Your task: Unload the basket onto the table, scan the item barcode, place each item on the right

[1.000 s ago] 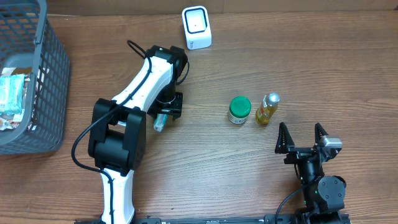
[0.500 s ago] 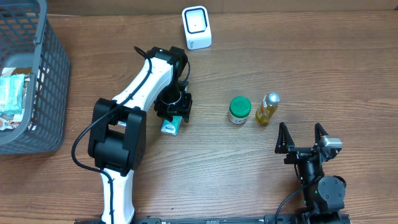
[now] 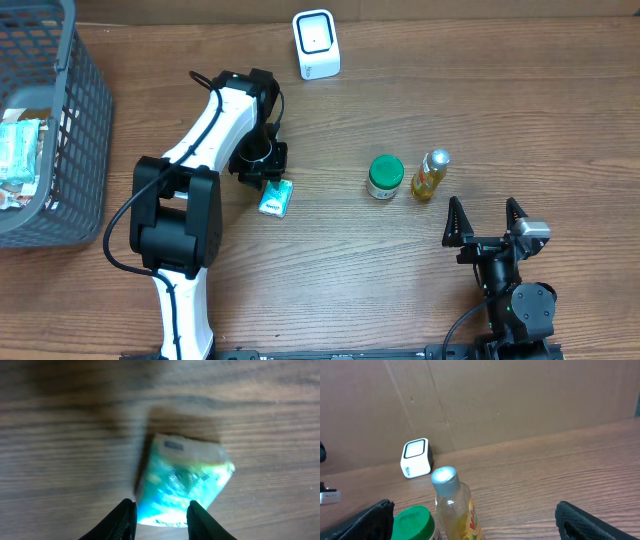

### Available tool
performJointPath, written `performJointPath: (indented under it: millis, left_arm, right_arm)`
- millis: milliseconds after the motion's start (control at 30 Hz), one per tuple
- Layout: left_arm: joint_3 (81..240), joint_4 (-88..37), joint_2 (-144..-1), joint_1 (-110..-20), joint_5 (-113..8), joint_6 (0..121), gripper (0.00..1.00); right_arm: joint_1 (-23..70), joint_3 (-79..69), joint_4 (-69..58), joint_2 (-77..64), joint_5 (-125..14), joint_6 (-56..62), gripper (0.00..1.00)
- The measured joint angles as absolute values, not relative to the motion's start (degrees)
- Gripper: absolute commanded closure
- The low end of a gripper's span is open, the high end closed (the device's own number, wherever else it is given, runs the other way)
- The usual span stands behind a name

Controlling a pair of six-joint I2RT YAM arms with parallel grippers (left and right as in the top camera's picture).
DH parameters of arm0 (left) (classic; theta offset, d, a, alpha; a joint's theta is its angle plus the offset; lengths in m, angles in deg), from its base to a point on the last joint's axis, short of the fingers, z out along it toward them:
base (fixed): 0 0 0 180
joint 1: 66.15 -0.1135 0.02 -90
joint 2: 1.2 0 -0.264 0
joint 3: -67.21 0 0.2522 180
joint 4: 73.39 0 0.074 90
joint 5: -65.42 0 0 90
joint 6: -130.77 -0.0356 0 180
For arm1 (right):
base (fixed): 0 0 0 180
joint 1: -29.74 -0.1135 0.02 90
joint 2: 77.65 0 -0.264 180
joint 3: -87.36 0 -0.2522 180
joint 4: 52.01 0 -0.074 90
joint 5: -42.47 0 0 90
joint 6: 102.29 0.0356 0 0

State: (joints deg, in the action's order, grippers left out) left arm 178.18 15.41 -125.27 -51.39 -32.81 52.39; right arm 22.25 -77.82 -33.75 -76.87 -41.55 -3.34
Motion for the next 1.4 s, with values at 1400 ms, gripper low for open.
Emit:
performJointPath:
  millis: [1400]
  left_arm:
    - [167.64,5.01,-122.65,-51.95,-35.28,51.53,0.96]
  right_arm:
    - [22.25,-77.82,-33.75,-76.87,-41.55,-3.32,0.00]
